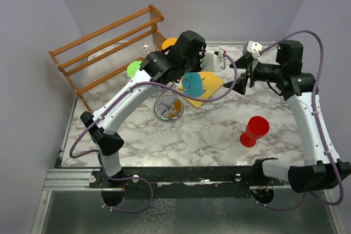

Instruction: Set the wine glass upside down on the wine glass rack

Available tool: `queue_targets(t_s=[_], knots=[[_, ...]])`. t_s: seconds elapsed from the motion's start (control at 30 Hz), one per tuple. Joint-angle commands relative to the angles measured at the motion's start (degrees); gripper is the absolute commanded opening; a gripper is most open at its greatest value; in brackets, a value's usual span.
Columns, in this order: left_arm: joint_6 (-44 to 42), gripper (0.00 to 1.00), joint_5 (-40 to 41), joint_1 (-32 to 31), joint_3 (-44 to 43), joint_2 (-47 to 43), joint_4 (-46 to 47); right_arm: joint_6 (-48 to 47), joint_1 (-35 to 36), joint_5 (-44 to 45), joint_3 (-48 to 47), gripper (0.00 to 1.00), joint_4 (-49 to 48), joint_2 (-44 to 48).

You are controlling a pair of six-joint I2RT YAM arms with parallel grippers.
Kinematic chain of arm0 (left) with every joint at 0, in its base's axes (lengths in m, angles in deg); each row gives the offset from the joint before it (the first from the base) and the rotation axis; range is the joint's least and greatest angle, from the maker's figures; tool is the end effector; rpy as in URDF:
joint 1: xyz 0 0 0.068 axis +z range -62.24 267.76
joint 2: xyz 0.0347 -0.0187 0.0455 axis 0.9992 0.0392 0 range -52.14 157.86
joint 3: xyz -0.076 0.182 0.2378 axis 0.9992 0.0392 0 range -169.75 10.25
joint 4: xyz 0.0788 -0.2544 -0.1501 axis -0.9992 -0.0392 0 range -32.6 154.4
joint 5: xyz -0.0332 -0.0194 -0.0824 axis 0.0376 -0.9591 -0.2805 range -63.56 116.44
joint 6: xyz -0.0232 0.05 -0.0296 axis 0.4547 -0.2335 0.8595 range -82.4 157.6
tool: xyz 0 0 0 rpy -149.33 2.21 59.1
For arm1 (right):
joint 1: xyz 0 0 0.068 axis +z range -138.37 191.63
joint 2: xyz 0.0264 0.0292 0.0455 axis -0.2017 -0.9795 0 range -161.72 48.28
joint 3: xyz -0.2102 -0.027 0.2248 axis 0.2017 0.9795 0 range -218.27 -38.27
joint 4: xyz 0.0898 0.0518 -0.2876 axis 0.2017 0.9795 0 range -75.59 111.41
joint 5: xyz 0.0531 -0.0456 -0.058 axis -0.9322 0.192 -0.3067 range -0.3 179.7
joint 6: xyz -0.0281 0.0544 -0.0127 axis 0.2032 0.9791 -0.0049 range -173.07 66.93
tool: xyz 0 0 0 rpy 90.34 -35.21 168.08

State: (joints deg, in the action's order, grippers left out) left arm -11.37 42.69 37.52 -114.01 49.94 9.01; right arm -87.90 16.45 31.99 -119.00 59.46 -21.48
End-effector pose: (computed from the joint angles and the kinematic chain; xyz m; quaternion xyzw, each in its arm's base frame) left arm 0.2858 -0.3226 0.5081 0.6197 0.6156 0.1192 0.4721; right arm 0.2687 0.0630 0.4548 -0.4752 0.6510 0.3054 0.5070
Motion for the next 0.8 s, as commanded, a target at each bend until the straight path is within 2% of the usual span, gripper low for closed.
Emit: queue_targets(t_s=[0.0, 0.3, 0.53, 0.77], knots=[[-1.9, 0.00, 5.2, -0.9, -0.7, -2.6, 0.3, -0.8, 0.0, 0.8, -1.2, 0.80, 0.4, -0.4], [-3.1, 0.00, 7.4, -2.4, -1.0, -2.8, -1.5, -0.7, 0.0, 1.0, -0.7, 0.80, 0.0, -0.3], [-5.2, 0.00, 13.8, -3.8, 1.5, -2.3, 0.8, -0.5, 0.0, 1.2, -0.4, 0.80, -0.3, -0.4], [-4.3, 0.00, 13.1, -4.4, 0.1, -2.5, -0.9, -0.5, 0.0, 1.5, -0.4, 0.80, -0.3, -0.3]])
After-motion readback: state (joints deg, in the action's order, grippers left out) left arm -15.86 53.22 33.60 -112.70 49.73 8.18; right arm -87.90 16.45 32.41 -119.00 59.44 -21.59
